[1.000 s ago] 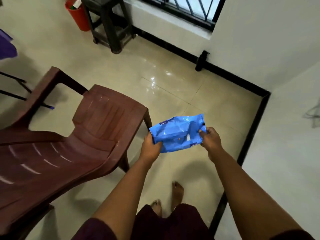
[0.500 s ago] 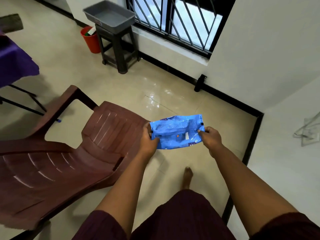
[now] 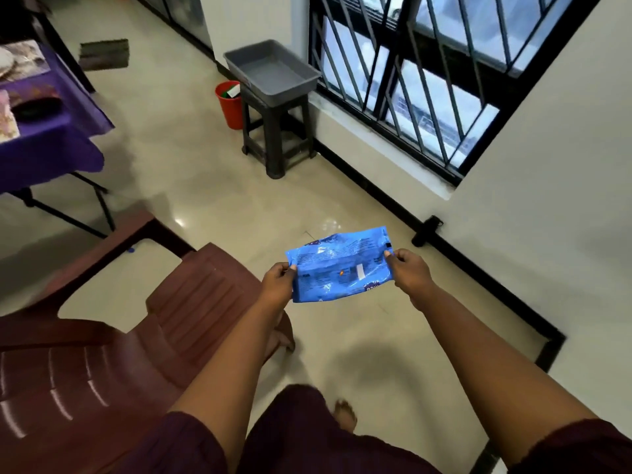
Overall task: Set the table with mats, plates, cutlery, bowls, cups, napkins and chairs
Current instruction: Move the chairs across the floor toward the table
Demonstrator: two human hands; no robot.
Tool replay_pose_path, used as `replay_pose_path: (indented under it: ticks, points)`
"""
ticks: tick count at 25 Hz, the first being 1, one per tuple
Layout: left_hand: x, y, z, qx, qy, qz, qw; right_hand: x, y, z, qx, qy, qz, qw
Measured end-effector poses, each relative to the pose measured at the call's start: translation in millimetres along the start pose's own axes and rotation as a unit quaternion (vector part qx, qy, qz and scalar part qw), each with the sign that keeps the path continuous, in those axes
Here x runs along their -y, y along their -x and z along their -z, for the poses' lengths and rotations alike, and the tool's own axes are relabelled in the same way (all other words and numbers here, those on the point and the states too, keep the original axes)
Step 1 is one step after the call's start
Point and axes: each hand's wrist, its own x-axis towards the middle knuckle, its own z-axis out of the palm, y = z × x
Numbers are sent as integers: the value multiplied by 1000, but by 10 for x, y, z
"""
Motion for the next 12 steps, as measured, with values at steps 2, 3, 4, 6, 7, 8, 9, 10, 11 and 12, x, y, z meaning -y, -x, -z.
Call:
replay_pose_path:
  ticks: [2,3,4,6,7,8,9,10,11,12]
  points:
    - [-172,-240,-131,-8,30,18,999,176,-408,29,20,-23,7,1000]
    - [-245,-374,-167,-13,43,24,999,259,-602,7,29,-39,3,999]
    - [-334,-506,-187,-18,51,28,998,356,-799,-35,37,-50,0,998]
    - [-492,-907,-196,-35,69,36,996,616,-1261,-171,45,-65,10,997]
    - [-561,-1163,-183,-49,81,40,995,785,-1516,-255,46,-66,18,997]
    - [-650,-1381,-164,-63,91,44,993,950,-1761,-344,50,-62,26,996]
    - [-750,-1594,-136,-73,100,41,991,1123,-1989,-433,58,-56,35,996]
    - [-897,-1841,-103,-79,104,37,991,1313,-2267,-545,65,-51,43,996]
    - [-1048,-2096,-60,-85,106,35,990,1527,-2523,-661,76,-51,53,994]
    - [-1220,-2332,-3,-91,102,35,990,1759,-2761,-775,87,-48,66,993]
